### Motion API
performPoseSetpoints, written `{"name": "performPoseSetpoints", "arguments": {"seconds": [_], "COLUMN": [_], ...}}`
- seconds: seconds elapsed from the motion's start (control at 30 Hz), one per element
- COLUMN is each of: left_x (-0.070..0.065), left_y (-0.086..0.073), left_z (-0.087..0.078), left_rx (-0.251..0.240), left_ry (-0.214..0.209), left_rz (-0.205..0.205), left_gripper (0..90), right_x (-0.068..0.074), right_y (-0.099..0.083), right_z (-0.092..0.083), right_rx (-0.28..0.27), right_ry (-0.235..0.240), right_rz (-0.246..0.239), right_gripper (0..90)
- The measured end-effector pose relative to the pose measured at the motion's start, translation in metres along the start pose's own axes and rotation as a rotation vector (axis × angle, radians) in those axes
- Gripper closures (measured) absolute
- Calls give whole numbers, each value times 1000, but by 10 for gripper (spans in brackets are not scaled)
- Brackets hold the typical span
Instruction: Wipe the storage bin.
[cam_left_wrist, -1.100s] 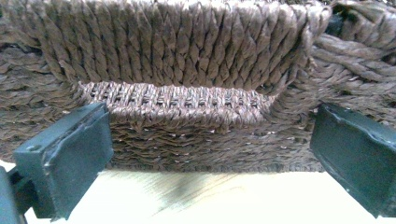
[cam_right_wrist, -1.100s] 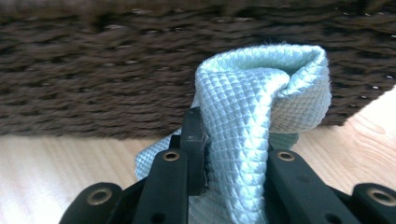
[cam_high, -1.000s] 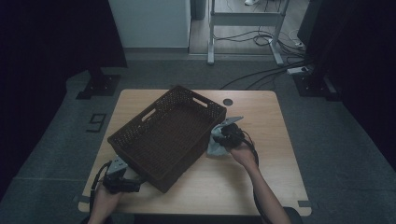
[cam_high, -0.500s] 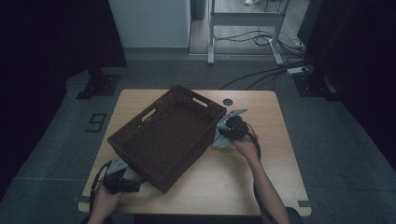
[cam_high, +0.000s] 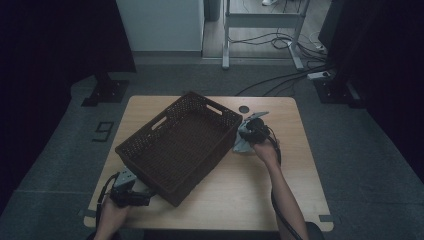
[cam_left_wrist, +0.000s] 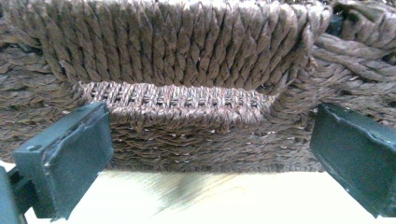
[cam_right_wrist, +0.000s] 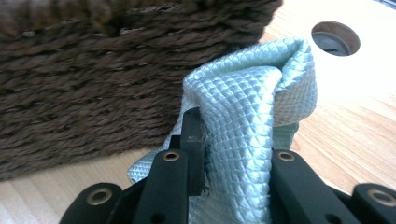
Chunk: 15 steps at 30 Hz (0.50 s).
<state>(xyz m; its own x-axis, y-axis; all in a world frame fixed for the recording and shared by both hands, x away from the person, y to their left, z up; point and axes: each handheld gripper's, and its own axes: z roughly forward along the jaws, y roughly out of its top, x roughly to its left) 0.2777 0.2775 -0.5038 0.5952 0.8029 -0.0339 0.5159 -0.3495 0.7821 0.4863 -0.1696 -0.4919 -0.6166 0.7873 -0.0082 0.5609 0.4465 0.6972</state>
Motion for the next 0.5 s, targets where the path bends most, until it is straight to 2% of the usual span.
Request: {"name": "performPoseSetpoints", "arguments": {"seconds": [0.27, 0.5], "left_x": [0, 0], "left_y": [0, 0], "left_z": [0, 0], "left_rx": [0, 0], "left_ry": [1, 1], "left_rz": [1, 2], "left_gripper": [0, 0], "right_x": [-2, -4], "right_y": [-4, -14], "right_z": [6, 19], "right_rx": [26, 65], "right_ry": [-10, -13], "right_rz": [-1, 8], "right_gripper": [768, 769]}}
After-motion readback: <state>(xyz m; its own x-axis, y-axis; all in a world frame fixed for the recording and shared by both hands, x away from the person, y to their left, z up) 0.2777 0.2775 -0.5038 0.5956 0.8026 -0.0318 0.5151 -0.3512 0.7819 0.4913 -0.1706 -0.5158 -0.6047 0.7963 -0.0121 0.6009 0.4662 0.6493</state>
